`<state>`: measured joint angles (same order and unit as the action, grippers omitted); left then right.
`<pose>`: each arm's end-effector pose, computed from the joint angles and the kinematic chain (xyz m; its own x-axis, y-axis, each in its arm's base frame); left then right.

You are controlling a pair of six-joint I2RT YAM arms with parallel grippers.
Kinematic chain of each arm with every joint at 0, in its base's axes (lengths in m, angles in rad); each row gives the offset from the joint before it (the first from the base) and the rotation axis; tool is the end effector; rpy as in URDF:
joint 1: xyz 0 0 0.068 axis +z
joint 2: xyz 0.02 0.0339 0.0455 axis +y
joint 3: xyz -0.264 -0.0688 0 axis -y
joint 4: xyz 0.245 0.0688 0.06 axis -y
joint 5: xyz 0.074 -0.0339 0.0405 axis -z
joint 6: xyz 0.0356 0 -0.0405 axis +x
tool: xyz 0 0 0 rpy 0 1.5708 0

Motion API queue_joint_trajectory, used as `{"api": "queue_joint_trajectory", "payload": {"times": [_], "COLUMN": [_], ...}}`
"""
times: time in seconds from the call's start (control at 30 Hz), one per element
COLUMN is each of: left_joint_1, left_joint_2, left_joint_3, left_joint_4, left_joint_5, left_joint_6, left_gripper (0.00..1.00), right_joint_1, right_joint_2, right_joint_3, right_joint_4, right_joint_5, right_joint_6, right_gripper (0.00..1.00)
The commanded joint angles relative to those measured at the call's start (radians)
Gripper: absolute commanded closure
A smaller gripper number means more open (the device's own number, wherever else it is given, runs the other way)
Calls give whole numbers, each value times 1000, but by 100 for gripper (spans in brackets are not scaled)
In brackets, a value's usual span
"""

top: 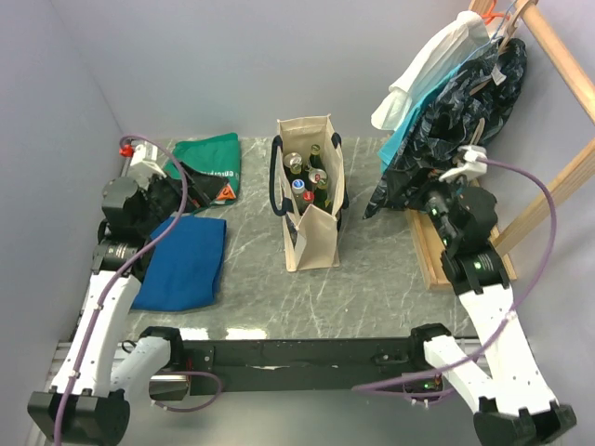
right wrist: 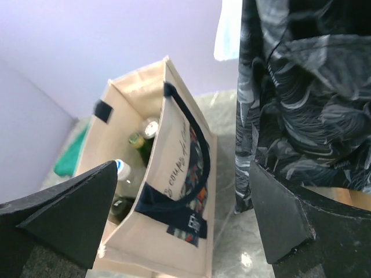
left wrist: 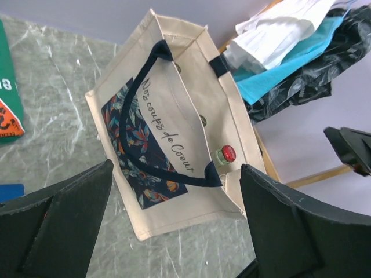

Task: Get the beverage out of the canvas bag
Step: Take out the drink from the canvas bag.

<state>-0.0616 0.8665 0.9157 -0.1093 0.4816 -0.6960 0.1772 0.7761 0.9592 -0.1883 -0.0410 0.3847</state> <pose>0.1948 -0.0285 0.3803 -0.3769 -0.5461 -0.7482 0.3576 0.6594 -0.6613 0.1682 0.0316 0.4015 -0.0860 0.3655 -0.9268 -0.1987 0.9053 0.3755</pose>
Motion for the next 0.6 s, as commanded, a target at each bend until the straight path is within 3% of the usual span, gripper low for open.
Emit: {"api": "queue_joint_trajectory", "payload": {"times": [0.0,0.13,0.23,0.33,0.37,0.43,0.57], "left_joint_1": [-72,-96,-93,-86,-83,-66,-67], "left_joint_2": [66,135,195,250,284,336,410], "left_joint_3": [125,186,222,189,172,167,163], "left_joint_4": [-104,-164,-222,-85,47,164,307], "left_joint_5": [-103,-118,-222,-31,24,222,250], "left_joint_6": [61,59,-19,-52,-116,-181,-175], "left_gripper": [4,4,4,4,4,4,4], "right_joint_1": [5,7,5,7,7,13,16], "right_joint_2": [95,77,54,55,54,54,8], "right_joint_3": [47,12,3,9,9,3,4], "right_joint_4": [-43,-39,-46,-53,-51,-42,-54], "right_joint_5": [-53,-25,16,23,0,-4,39], "right_joint_6": [-52,-79,-96,-101,-102,-118,-139], "right_gripper": [0,0,0,0,0,0,0]}}
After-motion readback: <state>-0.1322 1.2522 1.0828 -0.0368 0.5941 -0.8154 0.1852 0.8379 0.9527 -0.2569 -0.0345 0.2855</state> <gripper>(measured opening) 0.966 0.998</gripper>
